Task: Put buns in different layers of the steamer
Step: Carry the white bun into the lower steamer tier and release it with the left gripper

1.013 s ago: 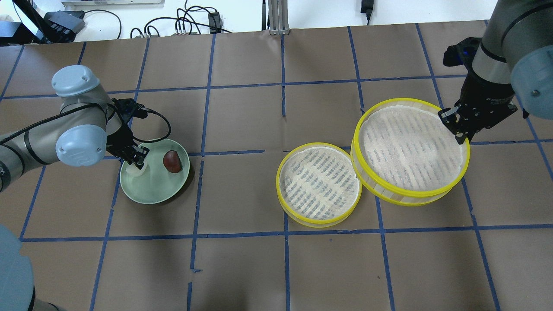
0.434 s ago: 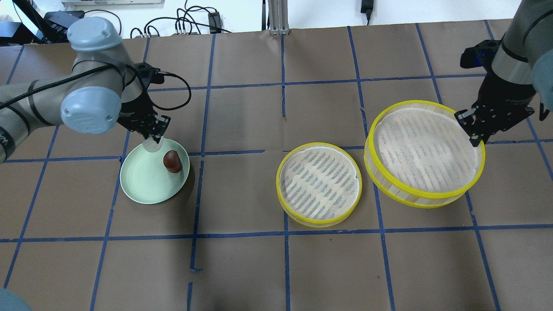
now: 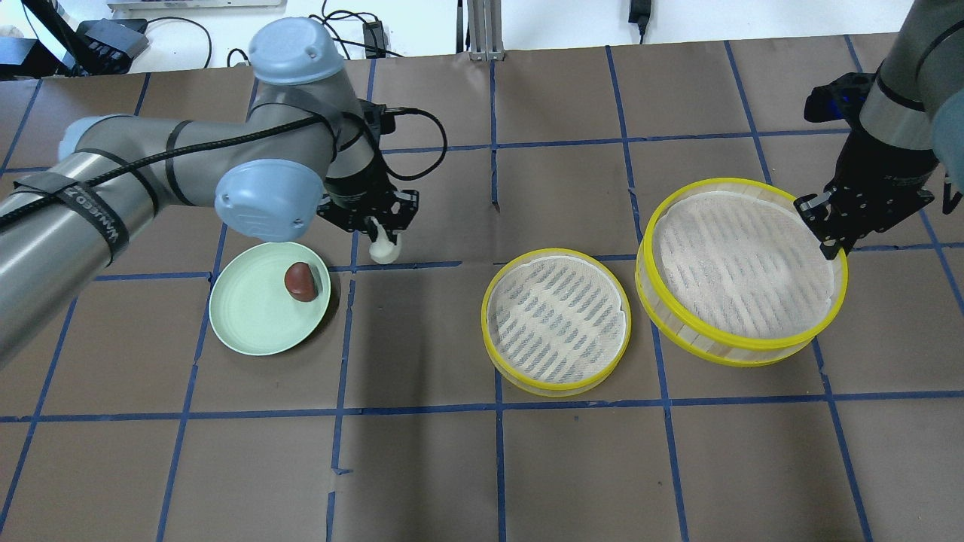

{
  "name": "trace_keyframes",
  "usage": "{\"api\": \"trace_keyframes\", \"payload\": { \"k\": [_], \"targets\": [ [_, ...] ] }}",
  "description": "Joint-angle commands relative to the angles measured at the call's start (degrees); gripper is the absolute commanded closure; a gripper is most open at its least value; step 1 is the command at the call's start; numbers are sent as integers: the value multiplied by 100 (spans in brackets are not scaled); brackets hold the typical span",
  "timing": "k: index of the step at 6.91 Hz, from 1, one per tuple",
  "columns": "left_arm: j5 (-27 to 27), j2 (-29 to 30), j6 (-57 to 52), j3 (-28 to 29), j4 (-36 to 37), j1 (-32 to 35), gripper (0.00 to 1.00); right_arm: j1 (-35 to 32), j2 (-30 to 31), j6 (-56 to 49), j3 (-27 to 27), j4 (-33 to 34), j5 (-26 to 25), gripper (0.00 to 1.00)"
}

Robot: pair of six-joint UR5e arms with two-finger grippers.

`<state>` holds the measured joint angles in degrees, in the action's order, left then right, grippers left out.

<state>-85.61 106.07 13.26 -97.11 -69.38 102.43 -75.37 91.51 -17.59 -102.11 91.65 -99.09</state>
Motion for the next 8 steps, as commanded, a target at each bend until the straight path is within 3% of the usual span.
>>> {"api": "trace_keyframes", "payload": {
  "k": [1,3,4,5,8],
  "targets": [
    [291,639,1682,620,56,1204,70,-4,33,19,-2,-6,21,93],
    [335,1256,2233,606,828,1734,69,-4,51,36,7,2,30,93],
    [248,1145,2190,571,743,1745,5,-21,51,45,-1,20,39,93],
    [238,970,2007,579,394,1701,0,-30,60,89,-2,11,39,93],
    [229,180,1263,544,-363,713,0,-309,34,981,-194,99,56,94]
  ]
}}
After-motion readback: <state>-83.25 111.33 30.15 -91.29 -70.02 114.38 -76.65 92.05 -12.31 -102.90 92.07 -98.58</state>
